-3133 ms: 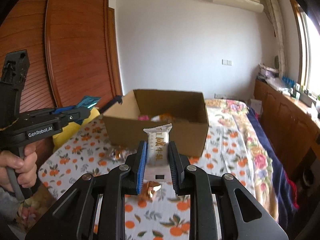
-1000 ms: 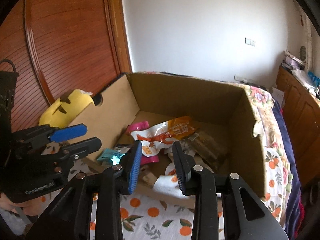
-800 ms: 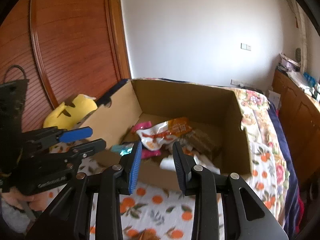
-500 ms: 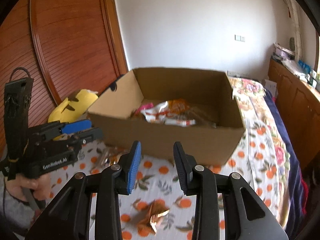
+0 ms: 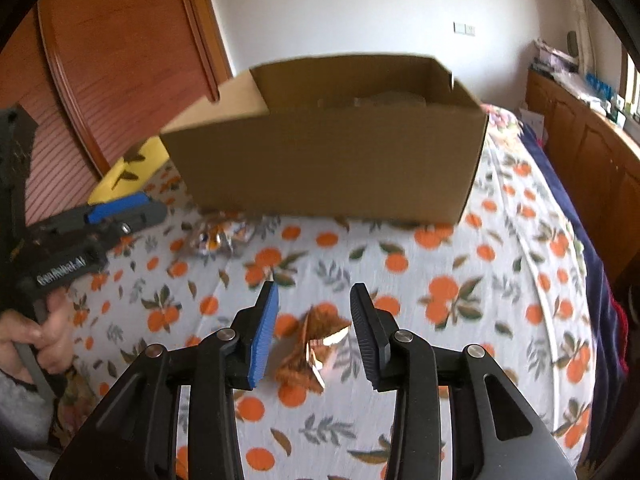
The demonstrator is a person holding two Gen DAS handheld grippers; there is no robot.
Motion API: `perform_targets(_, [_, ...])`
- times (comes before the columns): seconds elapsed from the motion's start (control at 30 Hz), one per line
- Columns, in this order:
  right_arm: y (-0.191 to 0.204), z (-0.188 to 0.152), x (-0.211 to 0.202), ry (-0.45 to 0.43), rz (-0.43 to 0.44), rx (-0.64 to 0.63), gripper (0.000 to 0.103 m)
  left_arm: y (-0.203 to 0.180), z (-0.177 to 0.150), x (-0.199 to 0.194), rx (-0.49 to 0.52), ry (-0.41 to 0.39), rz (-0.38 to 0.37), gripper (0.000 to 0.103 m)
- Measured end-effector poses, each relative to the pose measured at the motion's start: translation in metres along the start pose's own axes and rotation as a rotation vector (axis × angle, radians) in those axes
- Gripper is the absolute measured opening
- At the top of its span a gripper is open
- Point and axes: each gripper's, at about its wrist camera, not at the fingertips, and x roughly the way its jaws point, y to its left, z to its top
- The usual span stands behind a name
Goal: Organize snacks
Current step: 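Withdraw both open tools from the box toward the copper and silver wrappers, then grasp the copper wrapper with the right tool while the left tool grasps the silver pouch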
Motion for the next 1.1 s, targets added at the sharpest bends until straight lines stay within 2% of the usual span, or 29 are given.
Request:
perform_targets(0.23, [0.002, -0.020, 0.017, 0.067, 0.001, 0.008, 0.037, 0.002, -0.013, -0.001, 0.003, 0.028, 0.008, 0.042])
perform_targets(0.67, [0.002, -0.028, 0.036, 0.117, -0.013, 0.011, 0.037, 0.009, -0.022, 0.010, 0.015, 0.071, 0.002, 0.043])
perform_targets(0.8, [0.005, -0.028, 0.045, 0.124, -0.032, -0.020, 0.036, 0.009, -0.022, 0.020, 0.046, 0.087, 0.010, 0.043])
perform_targets(0.93, [0.007, -0.026, 0.050, 0.107, -0.073, -0.067, 0.027, 0.011, -0.015, 0.032, 0.088, 0.102, 0.022, 0.043])
perform_targets(1.1, [0.004, -0.028, 0.051, 0.073, -0.056, -0.079, 0.027, 0.008, -0.001, 0.044, 0.187, 0.091, -0.006, 0.043])
